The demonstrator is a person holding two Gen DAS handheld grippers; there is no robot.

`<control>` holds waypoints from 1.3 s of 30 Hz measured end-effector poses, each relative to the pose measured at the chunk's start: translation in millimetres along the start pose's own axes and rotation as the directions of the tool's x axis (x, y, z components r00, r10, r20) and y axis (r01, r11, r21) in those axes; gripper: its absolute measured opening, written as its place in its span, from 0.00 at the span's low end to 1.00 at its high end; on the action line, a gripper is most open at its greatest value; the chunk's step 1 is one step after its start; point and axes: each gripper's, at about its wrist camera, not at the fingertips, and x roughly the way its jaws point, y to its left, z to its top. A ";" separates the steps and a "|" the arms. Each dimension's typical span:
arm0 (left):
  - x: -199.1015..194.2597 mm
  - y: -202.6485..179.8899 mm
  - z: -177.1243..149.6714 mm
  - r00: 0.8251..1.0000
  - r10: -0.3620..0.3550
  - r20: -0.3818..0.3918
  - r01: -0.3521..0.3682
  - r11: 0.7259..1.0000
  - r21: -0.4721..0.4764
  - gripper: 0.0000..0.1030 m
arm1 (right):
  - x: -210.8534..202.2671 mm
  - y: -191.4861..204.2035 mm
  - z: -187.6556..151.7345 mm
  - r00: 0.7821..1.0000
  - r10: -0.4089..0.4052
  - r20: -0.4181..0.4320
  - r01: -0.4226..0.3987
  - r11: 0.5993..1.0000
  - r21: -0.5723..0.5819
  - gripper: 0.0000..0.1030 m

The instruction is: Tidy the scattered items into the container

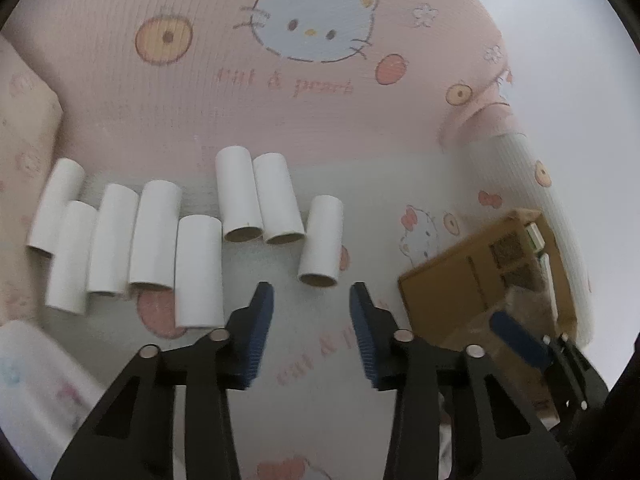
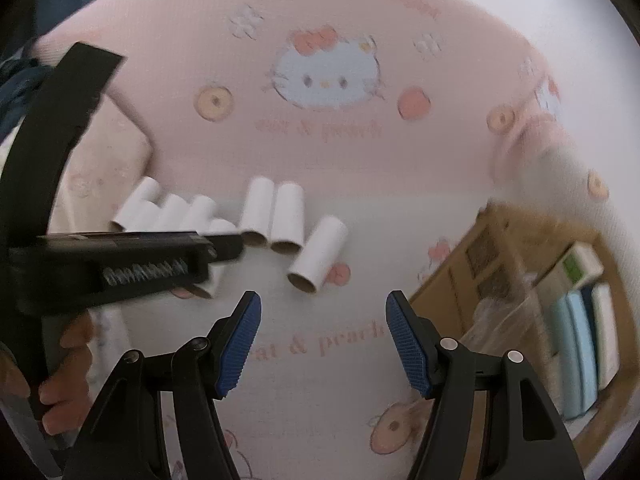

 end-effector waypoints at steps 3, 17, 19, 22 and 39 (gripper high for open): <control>15.3 4.0 -0.2 1.000 0.001 -0.004 -0.001 1.000 0.019 0.29 | 20.7 -7.2 -4.4 0.999 0.019 -0.031 -0.017 0.998 0.054 0.61; 89.3 9.2 24.6 0.976 -0.105 -0.192 0.094 0.993 -0.067 0.29 | 92.8 -15.5 -5.0 0.995 0.096 0.034 -0.097 0.994 0.047 0.61; 101.1 9.8 27.0 0.971 -0.096 -0.220 0.080 0.994 -0.078 0.37 | 102.7 -14.5 -5.3 0.993 0.112 0.026 -0.113 0.993 0.042 0.61; 112.5 10.7 29.8 0.968 -0.084 -0.236 0.066 0.994 -0.084 0.41 | 112.3 -14.2 -8.1 0.990 0.137 0.037 -0.139 0.989 0.044 0.61; 136.3 2.8 35.6 0.953 -0.132 -0.271 0.101 0.987 -0.126 0.34 | 147.0 -47.1 -11.1 0.919 0.392 0.047 -0.389 0.879 0.277 0.42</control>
